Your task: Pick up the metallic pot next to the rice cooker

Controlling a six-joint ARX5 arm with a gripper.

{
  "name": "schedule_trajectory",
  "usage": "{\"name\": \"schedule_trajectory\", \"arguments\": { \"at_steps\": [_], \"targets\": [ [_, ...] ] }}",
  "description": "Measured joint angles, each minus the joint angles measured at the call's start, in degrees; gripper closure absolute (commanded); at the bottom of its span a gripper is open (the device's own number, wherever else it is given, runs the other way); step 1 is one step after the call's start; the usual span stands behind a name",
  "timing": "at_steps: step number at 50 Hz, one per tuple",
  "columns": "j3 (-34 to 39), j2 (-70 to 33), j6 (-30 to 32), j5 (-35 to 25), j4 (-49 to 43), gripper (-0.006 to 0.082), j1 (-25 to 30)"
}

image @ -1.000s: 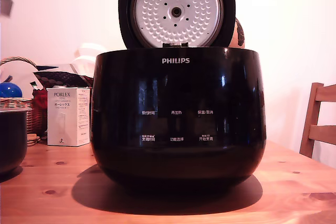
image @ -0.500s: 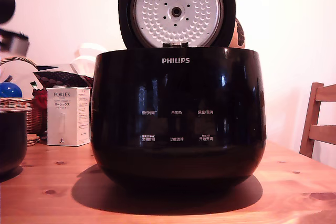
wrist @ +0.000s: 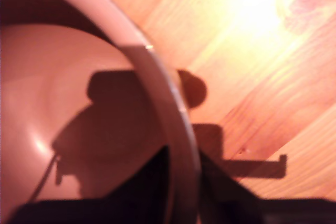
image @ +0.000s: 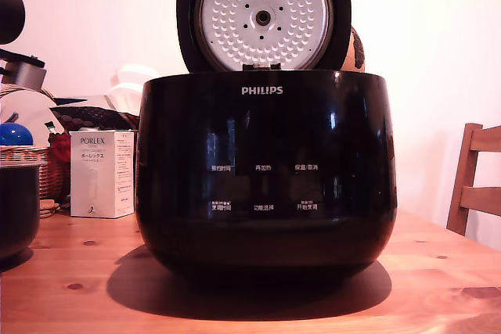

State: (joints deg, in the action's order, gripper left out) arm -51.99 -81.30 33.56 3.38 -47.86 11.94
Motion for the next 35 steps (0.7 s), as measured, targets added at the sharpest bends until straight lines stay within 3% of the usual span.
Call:
{"name": "schedule_trajectory", "arguments": {
  "at_steps": [19, 35],
  "targets": [
    [-2.0, -0.6, -0.2, 1.1, -4.4, 0.0791, 0.5],
    [-9.6, -0.6, -0.2, 4.3, -12.0, 0.0791, 2.6]
  ]
}}
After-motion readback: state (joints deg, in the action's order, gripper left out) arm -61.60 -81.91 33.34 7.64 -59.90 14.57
